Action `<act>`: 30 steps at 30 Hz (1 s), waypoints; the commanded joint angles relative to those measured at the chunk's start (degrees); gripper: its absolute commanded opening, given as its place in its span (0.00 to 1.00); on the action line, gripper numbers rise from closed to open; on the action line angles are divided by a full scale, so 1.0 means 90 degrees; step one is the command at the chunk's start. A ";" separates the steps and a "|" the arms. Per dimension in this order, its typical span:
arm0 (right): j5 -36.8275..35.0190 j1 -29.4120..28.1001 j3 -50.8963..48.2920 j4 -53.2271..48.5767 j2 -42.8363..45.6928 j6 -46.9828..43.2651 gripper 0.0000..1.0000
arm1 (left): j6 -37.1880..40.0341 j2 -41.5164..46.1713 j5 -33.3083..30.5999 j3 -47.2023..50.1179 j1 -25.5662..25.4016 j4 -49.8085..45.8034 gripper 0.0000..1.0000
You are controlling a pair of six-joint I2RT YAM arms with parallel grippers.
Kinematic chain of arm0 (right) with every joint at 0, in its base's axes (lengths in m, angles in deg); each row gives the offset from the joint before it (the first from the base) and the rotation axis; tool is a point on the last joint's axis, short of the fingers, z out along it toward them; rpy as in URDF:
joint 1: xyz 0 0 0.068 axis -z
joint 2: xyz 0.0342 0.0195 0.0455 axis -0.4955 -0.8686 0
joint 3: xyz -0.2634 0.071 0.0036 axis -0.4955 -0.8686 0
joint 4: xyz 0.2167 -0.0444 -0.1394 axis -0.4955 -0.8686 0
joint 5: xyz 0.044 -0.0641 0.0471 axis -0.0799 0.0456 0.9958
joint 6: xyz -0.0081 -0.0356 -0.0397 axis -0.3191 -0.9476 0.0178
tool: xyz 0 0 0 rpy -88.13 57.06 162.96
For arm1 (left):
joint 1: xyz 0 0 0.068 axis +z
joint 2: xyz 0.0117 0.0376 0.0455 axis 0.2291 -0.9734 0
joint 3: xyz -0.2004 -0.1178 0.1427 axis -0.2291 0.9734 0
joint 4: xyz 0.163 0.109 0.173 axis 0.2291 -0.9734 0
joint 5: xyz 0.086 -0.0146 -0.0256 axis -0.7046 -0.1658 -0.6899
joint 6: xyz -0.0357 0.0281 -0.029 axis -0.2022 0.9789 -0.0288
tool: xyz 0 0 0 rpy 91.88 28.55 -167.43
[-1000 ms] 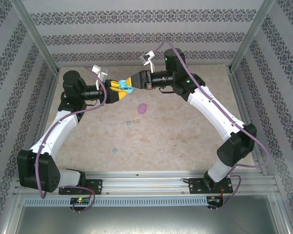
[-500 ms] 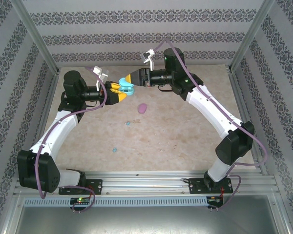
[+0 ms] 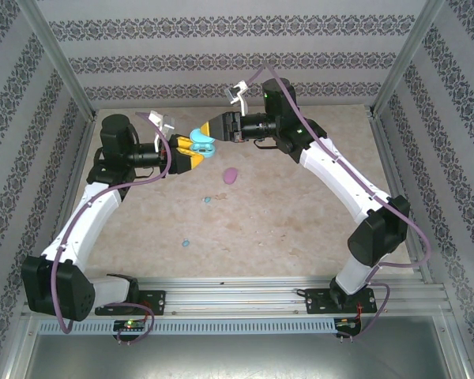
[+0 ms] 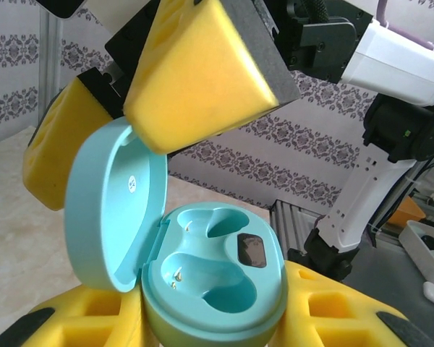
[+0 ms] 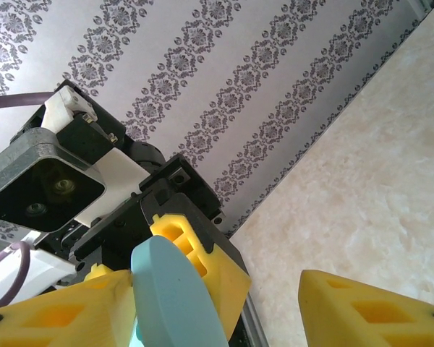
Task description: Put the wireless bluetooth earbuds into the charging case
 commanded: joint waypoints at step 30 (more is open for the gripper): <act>-0.0695 0.0028 -0.0624 -0.1013 0.1126 0.0052 0.65 | 0.0651 0.0357 -0.0897 -0.0204 0.0143 -0.1070 0.10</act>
